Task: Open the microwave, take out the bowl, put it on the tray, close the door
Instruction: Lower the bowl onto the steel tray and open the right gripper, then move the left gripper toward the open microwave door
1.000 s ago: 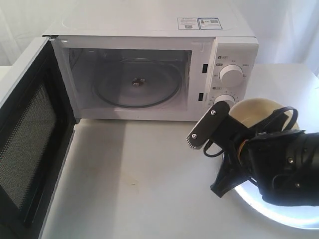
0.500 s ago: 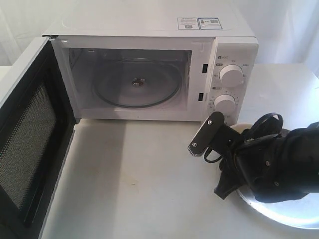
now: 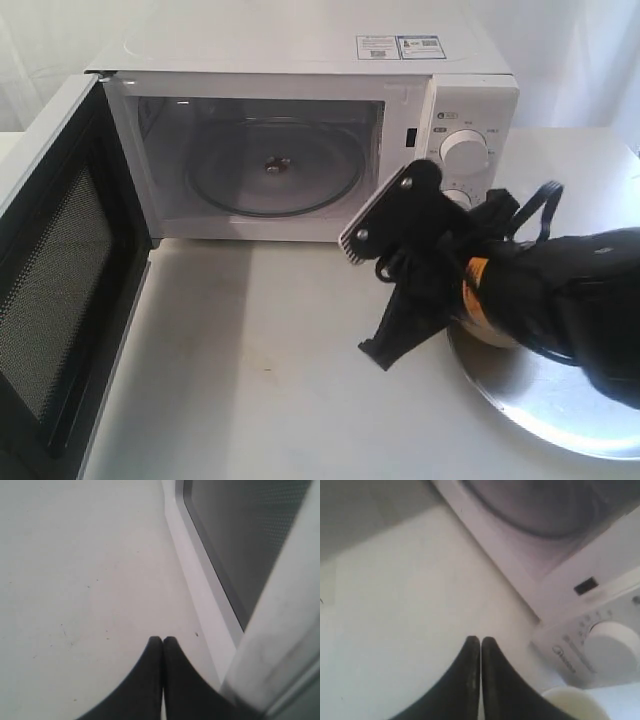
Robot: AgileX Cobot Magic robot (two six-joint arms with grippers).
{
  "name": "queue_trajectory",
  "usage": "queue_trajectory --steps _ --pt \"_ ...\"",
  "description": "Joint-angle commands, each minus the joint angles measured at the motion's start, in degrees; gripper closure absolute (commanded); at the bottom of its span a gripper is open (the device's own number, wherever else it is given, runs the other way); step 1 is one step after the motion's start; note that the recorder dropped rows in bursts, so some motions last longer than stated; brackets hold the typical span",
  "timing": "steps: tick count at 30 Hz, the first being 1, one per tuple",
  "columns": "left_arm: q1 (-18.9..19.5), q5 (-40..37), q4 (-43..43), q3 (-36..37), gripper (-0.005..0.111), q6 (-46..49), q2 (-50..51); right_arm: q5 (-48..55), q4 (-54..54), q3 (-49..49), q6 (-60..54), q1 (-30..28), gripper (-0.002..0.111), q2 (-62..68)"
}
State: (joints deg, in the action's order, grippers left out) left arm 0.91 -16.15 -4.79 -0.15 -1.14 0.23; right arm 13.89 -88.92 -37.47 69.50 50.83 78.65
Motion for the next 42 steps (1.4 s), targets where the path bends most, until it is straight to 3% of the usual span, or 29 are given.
queue_trajectory --steps 1,13,19,23,28,42 --pt "0.11 -0.03 -0.57 0.15 0.107 -0.11 -0.23 -2.49 -1.91 0.87 4.42 0.02 0.108 -9.66" --pt "0.11 -0.03 -0.57 0.15 0.107 -0.11 -0.23 -6.95 -1.92 10.88 9.28 0.02 0.108 -45.99" --pt "0.11 0.06 -0.57 0.15 0.107 -0.11 -0.23 -5.26 -0.55 15.94 12.86 0.02 0.108 -57.79" --pt "0.11 3.15 -1.83 0.15 0.107 -1.07 -0.23 -6.98 -1.12 18.14 16.23 0.02 0.108 -60.24" --pt "0.11 11.31 -16.05 0.15 0.107 -9.42 -0.23 -9.28 -0.63 21.13 17.34 0.02 0.108 -60.24" --pt "-0.37 28.27 -14.04 -0.37 0.107 -14.01 -0.23 -9.13 -0.63 26.81 18.36 0.02 0.108 -60.24"
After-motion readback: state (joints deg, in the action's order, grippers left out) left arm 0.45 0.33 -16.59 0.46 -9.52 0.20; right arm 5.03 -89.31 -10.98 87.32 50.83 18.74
